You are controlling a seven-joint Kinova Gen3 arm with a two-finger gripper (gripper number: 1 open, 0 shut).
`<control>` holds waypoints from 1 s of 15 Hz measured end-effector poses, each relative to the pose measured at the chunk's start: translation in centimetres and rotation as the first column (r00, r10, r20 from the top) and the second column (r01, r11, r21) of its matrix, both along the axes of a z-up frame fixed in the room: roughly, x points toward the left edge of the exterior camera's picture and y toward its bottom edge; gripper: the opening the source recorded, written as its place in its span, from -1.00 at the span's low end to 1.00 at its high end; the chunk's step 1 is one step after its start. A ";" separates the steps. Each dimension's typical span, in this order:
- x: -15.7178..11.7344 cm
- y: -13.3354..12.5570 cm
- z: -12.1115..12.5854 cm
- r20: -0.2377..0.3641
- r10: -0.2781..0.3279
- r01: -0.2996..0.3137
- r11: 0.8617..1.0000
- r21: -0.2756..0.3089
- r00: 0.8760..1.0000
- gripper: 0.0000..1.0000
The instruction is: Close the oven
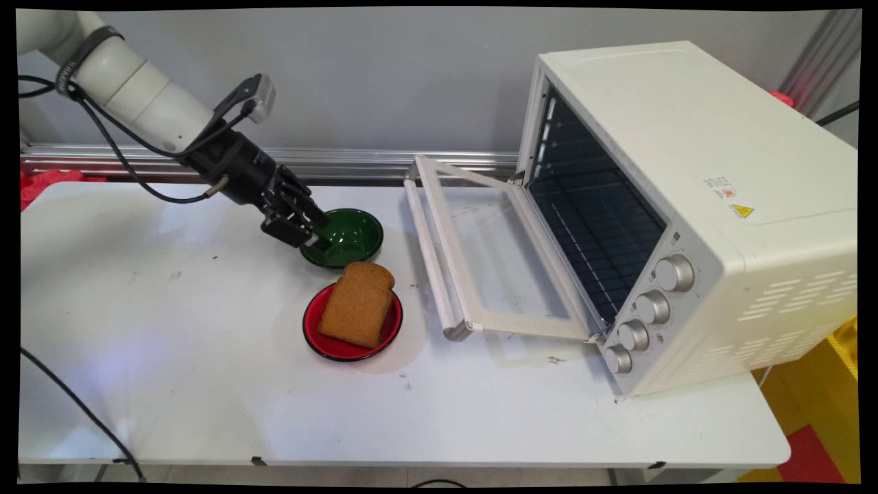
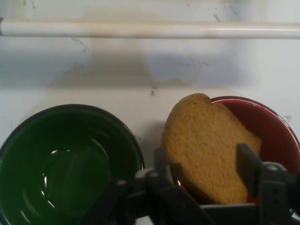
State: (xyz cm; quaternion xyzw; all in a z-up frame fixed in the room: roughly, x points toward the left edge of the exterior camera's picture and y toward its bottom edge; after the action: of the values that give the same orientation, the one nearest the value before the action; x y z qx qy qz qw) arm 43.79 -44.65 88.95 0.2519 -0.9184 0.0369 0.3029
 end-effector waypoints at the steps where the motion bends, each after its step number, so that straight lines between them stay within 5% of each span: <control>1: 0.1 -0.1 -0.1 -0.001 0.001 -0.001 1.000 0.001 1.000 -1.00; 15: -1.6 -2.3 -1.9 -0.059 -0.003 0.002 1.000 -0.005 0.998 -1.00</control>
State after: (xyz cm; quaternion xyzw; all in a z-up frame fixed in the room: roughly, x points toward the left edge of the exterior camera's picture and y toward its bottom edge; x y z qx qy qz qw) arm 42.16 -47.00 87.00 0.2510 -0.9093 0.0315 0.3303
